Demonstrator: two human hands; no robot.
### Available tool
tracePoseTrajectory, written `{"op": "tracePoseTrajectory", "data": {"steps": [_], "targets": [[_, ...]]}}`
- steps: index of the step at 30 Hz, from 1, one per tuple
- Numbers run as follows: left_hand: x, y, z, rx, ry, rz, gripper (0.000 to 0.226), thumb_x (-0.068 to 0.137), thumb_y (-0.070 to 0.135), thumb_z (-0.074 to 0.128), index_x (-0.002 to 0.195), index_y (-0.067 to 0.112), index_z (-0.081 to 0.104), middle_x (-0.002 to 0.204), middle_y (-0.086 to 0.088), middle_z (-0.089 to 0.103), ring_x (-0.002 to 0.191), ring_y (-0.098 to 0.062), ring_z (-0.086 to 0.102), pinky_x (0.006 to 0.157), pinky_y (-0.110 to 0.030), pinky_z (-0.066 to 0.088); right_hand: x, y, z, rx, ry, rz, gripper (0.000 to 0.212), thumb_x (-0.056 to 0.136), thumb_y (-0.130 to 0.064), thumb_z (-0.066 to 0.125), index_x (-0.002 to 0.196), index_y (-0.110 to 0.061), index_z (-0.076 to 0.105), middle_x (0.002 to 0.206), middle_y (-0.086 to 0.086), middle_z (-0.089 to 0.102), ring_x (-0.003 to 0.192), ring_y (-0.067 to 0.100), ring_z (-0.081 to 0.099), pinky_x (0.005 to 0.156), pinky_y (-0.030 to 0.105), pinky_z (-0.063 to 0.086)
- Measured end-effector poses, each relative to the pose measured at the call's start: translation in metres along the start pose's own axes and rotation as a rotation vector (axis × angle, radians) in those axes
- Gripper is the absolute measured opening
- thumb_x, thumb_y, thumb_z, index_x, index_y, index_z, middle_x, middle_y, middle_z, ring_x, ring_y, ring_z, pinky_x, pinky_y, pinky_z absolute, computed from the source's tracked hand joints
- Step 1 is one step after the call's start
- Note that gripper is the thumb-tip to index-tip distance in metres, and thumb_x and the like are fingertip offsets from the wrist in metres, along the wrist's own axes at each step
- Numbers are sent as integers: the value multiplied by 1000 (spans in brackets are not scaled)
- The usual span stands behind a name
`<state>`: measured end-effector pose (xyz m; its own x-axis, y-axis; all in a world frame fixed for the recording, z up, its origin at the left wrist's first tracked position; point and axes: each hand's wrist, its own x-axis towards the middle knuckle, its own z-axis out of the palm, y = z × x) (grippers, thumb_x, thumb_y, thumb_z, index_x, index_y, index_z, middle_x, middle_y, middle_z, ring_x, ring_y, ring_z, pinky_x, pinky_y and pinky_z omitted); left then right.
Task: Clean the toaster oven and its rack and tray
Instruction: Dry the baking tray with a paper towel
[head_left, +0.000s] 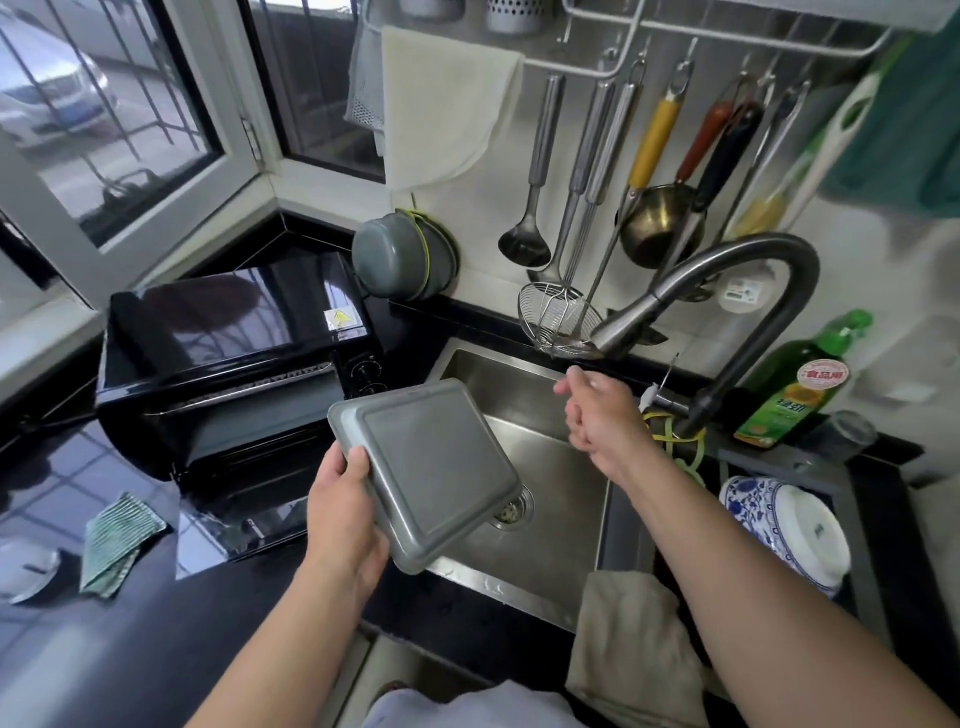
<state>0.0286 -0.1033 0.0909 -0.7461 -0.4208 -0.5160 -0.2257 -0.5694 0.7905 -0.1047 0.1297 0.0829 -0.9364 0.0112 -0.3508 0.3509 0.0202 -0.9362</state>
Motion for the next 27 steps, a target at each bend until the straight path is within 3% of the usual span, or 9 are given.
{"op": "tracePoseTrajectory", "data": {"steps": [2,6,9,13,19,27], "targets": [[0,1,2,16,-13,7,34,111,15,39,116,21,71,114,-12,76,103,-28,72,95,-52,58,3,-4,-2,-16,-30,16,44,102,-51,41,83,-13,51,64,0,40,45,8,28,41,23,21],[1,2,1,24,-32,13,33,111,15,39,119,21,71,112,-11,77,101,-28,73,95,-51,58,4,-14,-1,315,-202,168,60,87,-70,52,58,-21,35,59,-1,40,51,13,33,52,28,25],[1,4,-1,39,-50,14,34,112,16,39,117,23,71,112,-10,77,101,-28,74,93,-50,58,7,-23,8,348,-86,113,62,88,-57,63,50,-23,28,50,-1,29,45,14,23,47,28,20],[-1,8,1,58,-67,39,34,111,16,40,112,25,73,111,-12,77,100,-29,73,92,-51,59,15,-25,16,239,58,25,55,97,-33,53,47,-26,30,49,-2,22,43,15,14,39,20,14],[-4,13,3,93,-96,94,32,111,16,41,109,19,73,111,-17,76,98,-32,71,97,-57,56,18,-21,16,151,39,-28,59,103,-34,44,46,-26,30,46,-4,21,37,14,15,40,19,15],[-5,10,-1,118,-136,82,32,111,17,41,110,19,73,113,-17,75,99,-31,70,94,-53,58,21,-22,15,135,102,-26,47,102,-33,45,56,-26,35,45,-6,25,34,11,18,37,18,17]]}}
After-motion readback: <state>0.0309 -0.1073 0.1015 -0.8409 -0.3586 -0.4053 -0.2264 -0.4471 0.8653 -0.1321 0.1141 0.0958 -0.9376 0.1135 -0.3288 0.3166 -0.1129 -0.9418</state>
